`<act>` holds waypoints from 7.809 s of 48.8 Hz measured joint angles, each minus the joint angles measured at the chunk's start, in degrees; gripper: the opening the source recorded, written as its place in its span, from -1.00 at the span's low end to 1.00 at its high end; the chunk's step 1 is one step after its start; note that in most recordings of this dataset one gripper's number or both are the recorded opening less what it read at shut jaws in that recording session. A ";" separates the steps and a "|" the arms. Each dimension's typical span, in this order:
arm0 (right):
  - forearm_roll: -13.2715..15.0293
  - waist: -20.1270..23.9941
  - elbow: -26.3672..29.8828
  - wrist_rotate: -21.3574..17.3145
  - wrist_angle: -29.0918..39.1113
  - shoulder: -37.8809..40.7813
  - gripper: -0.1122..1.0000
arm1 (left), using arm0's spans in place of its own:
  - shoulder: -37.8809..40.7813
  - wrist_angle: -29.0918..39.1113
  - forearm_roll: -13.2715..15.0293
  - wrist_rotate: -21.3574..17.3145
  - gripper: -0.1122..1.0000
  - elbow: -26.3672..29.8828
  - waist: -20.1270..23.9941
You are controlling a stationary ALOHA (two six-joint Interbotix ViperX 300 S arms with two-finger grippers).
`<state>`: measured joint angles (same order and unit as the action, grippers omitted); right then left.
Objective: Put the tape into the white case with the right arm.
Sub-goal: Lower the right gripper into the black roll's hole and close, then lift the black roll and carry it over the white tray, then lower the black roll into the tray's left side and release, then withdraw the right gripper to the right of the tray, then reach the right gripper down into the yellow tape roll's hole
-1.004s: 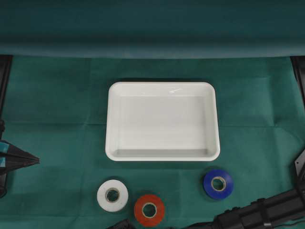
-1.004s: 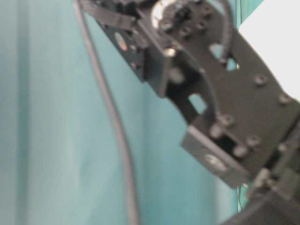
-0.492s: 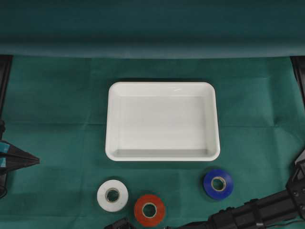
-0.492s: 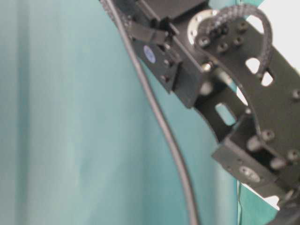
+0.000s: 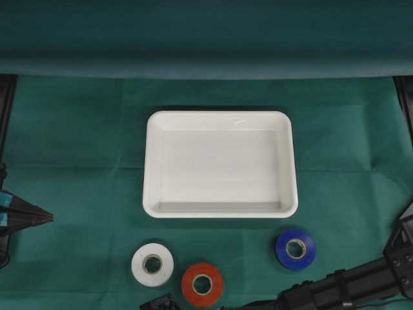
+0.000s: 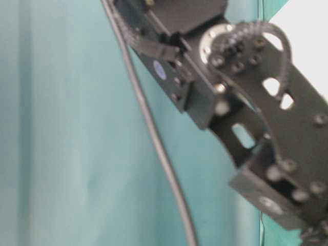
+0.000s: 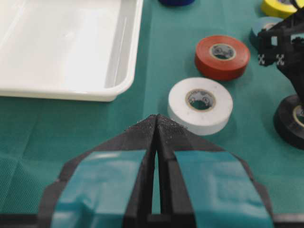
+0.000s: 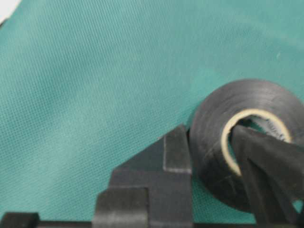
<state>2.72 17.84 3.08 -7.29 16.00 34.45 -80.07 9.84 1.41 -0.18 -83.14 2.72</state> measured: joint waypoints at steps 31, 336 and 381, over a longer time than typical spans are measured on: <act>4.13 0.26 3.16 -1.85 6.24 0.62 -0.79 | -1.32 0.00 0.09 0.00 -0.80 -0.44 0.00; 14.59 -2.46 -71.54 -12.66 -9.49 -66.88 0.29 | -1.41 0.00 0.00 0.09 -0.80 -0.62 1.32; 14.59 9.32 -50.27 -12.39 -9.49 -38.06 0.29 | -1.41 0.00 0.00 0.18 -0.80 -0.62 1.32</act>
<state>17.31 27.16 -47.20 -19.69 6.50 -3.60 -81.47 9.84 1.41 0.00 -83.76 4.04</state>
